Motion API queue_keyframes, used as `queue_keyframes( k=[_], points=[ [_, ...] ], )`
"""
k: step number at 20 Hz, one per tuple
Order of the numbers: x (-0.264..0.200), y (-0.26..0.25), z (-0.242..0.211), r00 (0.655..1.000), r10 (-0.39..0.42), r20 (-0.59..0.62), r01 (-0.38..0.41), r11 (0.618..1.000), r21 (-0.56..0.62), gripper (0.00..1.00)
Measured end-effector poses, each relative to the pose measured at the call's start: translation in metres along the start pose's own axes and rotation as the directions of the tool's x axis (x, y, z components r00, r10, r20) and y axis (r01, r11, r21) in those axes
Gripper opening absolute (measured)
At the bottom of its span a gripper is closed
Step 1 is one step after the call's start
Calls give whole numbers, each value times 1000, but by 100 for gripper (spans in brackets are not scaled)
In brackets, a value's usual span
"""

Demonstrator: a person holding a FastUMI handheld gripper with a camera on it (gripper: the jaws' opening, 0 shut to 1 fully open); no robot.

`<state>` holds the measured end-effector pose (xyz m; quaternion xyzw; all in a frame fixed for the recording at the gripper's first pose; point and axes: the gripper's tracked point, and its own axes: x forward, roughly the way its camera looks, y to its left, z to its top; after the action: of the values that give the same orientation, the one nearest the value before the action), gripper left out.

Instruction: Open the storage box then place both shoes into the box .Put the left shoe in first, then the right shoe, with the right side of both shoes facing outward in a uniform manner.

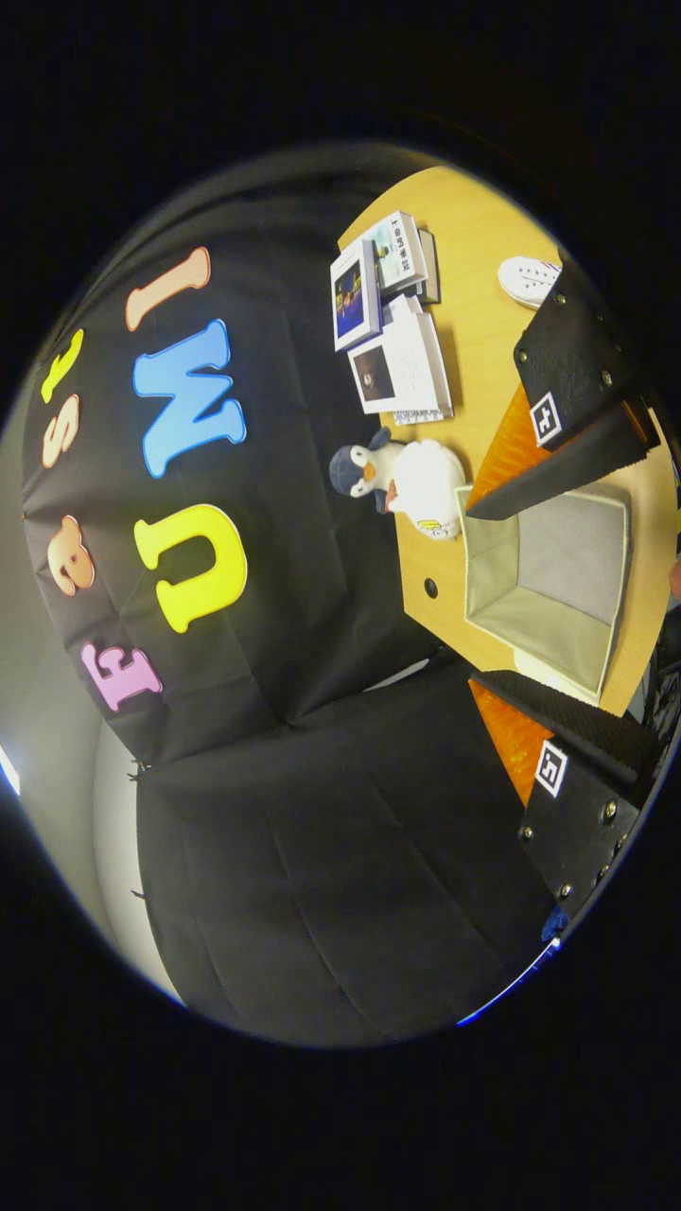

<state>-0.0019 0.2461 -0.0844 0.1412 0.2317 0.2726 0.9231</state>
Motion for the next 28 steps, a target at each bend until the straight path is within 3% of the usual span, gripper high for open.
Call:
queue_keyframes(
  k=[12, 19, 28],
  points=[
    [-30, -137, -22, 970, -241, -33, 240, 971, -20, 97],
    [-39, -190, -62, 948, -295, -122, 295, 955, -20, 98],
    [-32, -247, -147, 901, -328, -283, 327, 943, -53, 98]
  ],
)
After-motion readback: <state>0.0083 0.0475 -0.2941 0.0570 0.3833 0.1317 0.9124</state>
